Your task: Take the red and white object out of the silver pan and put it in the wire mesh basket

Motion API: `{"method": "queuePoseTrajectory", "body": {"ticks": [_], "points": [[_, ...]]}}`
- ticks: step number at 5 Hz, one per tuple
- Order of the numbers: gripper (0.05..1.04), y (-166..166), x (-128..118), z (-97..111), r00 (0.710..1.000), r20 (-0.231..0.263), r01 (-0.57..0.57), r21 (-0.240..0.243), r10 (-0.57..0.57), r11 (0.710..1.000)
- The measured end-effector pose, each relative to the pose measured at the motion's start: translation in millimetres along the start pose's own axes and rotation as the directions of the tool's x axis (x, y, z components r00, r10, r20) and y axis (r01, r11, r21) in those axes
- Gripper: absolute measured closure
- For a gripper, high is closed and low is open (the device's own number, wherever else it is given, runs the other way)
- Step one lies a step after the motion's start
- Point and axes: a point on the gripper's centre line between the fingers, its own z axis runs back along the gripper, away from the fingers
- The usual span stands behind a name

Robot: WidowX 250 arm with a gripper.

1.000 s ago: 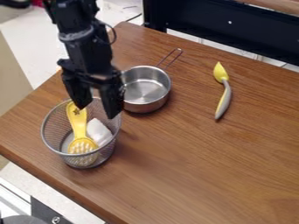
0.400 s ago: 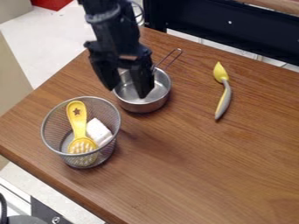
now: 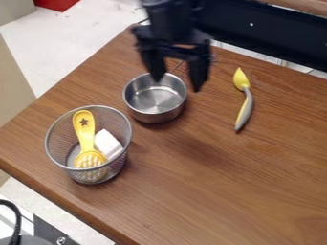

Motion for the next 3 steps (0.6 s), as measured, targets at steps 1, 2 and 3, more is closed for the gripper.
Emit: {"method": "queuePoseTrajectory", "body": {"ticks": [1,2,3], "points": [[0.083,-14,20,-6,0.999,0.025,-0.036,0.021,0.036,0.999],[0.083,-24,33,-18,0.998,0.015,-0.056,0.041,0.056,0.998],[0.083,-37,37,-23,1.000,0.012,-0.021,0.061,0.020,0.998]]}}
